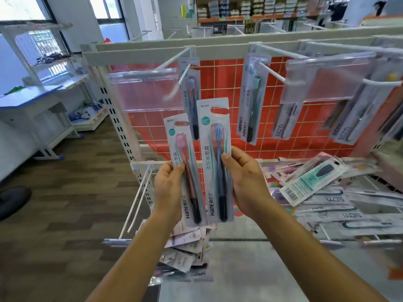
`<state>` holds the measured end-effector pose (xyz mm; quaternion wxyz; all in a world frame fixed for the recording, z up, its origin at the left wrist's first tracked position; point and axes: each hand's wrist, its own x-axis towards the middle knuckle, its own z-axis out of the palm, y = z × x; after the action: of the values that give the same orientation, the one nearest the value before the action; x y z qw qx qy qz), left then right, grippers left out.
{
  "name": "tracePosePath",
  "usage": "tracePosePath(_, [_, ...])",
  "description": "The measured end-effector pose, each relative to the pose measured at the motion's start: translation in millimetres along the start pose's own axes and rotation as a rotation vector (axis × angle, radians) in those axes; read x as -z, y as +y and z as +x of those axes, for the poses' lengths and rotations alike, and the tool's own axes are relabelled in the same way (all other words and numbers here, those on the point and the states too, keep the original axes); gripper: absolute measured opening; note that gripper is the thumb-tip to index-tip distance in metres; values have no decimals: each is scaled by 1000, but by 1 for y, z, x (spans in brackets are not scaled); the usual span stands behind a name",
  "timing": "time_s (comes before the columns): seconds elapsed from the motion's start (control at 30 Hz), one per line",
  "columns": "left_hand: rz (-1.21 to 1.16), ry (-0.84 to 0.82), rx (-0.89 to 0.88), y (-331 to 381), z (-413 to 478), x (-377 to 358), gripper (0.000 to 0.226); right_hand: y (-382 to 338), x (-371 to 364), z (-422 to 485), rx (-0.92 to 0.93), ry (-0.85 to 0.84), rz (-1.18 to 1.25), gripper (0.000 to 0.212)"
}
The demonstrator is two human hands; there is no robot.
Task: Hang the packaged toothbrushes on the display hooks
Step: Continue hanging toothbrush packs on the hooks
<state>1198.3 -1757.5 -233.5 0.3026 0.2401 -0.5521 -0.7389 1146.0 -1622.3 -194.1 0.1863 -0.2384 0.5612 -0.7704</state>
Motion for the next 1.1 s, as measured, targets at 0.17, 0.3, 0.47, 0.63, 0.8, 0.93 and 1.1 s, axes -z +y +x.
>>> tracePosePath(0.17, [4, 9, -27, 4, 7, 9, 12, -6, -13, -8, 108, -98, 8, 23])
tracePosePath(0.3, [16, -15, -49, 8, 9, 17, 11, -8, -22, -16, 159, -179, 37, 21])
tracePosePath(0.47, [52, 4, -37, 9, 12, 22, 29, -10, -35, -23, 225, -198, -67, 22])
tracePosePath(0.63, [92, -12, -79, 8, 10, 25, 30, -10, -44, -22, 242, -186, -108, 26])
tracePosePath(0.8, [11, -48, -59, 11, 6, 26, 19, -10, -47, -18, 233, -140, -122, 24])
tracePosePath(0.93, [-2, -45, -62, 12, 7, 31, 12, -7, -49, -16, 229, -119, -130, 22])
tracePosePath(1.1, [-25, -42, -79, 13, 10, 36, 8, -8, -56, -13, 220, -83, -145, 23])
